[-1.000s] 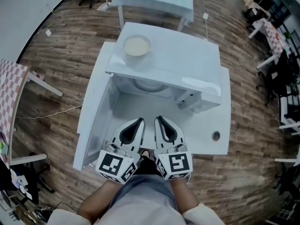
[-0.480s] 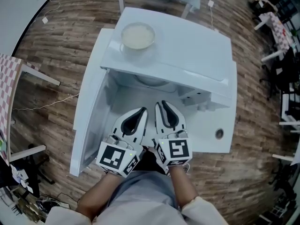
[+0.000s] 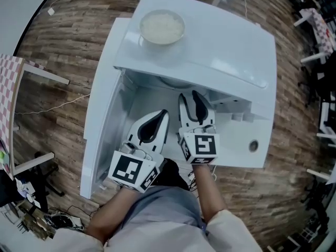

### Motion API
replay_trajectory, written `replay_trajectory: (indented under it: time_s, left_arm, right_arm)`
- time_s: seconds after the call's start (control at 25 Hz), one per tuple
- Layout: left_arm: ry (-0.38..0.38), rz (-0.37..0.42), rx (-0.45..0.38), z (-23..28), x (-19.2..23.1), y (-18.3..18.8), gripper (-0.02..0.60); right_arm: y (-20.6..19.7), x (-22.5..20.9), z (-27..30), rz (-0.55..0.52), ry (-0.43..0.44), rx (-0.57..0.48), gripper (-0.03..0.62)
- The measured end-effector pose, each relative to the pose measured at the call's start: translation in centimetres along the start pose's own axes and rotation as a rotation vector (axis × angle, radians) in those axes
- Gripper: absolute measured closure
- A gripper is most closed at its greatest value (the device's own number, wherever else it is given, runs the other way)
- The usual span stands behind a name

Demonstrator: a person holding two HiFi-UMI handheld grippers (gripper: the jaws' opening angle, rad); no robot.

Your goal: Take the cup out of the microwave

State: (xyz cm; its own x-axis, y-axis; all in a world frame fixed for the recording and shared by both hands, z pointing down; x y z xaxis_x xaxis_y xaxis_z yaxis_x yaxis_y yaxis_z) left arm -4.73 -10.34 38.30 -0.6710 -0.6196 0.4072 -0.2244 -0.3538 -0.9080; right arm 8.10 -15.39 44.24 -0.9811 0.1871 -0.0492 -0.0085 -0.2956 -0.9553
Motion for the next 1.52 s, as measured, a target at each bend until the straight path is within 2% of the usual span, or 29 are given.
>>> replay_trajectory:
  time_s: [0.6,1.28,1.4,1.52]
  left_arm:
    - [-0.003,-0.056,0.019,-0.3,2.5,-0.4,0.568]
    - [-0.003,-0.078,0.029,-0.6,3.6,-0.9,0.566]
    - [-0.003,-0.078,0.033,-0.8,3.6,-1.1,0.568]
    - [-0.001,-0.077,0.039,-0.9,3.7,-1.1,0.568]
  right_arm:
    - [-1.7,-0.9,7.9,-0.022,-0.064,0.003,0.390]
    - [-1.8,-0.3,10.4,-0.033,-0.066,-0.024,0.391]
    - [-1.8,0.0,10.5,-0.043,-0.059,-0.033,0.412]
    - [-1.8,0.3,10.5,-0.061,-0.070,-0.042,0.507]
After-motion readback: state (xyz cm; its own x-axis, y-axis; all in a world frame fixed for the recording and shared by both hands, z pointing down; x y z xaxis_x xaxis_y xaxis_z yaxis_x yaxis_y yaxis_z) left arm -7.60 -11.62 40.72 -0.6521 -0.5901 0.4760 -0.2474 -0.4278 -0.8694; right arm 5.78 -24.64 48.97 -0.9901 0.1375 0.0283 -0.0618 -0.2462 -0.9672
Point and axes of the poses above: the fingertips, and each gripper's own axes: z forward along the fingers, x to its left, y out of its top, the point moved 7 cm from there along -z, backward along the fingers, and after that the axes turned 13 degrees about -y, right-handed, at the moved point
